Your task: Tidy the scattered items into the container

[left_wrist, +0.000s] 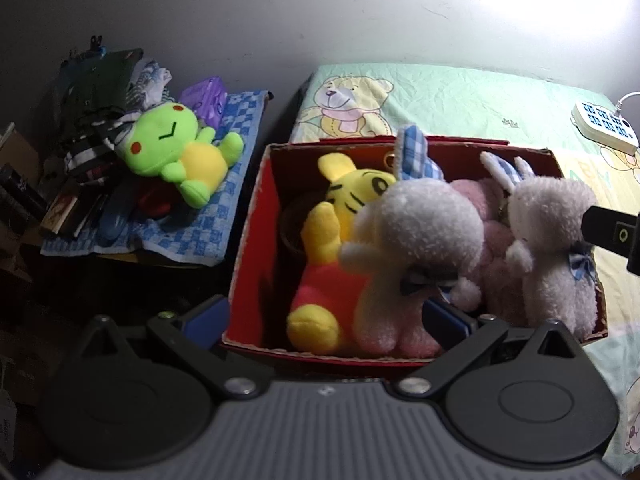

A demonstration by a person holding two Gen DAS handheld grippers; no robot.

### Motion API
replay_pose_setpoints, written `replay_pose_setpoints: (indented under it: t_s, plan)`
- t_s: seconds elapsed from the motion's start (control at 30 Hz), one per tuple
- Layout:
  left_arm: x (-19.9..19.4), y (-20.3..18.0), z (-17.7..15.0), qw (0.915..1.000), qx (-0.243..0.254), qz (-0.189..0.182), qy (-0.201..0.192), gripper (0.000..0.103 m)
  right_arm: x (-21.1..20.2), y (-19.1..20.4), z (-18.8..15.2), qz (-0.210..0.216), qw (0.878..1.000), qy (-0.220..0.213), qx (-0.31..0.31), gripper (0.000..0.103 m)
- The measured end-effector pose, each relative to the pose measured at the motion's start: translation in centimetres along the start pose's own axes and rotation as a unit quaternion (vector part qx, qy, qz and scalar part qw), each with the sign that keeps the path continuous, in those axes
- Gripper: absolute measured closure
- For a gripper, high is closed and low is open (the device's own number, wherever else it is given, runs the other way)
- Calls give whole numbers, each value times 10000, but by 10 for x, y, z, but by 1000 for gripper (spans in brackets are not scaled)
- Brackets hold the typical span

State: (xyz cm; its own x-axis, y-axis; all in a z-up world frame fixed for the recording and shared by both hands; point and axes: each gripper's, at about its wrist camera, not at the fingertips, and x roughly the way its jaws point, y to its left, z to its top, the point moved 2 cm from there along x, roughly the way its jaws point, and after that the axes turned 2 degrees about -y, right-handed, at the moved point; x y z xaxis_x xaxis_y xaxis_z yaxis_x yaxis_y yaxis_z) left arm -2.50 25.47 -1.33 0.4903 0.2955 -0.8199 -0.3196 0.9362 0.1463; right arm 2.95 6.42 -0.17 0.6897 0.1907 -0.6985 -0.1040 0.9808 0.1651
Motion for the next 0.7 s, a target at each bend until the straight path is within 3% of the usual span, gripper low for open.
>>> replay_pose_setpoints:
  t_s: [0.6,0.7]
  plan:
    - [24,11,6,10000,26,77,22,1,14,13,-7,-293,9995,47,-74,10]
    - [29,9,8,10000,13,54,53,1,14,13,-6,-103,9999,52,-84,10]
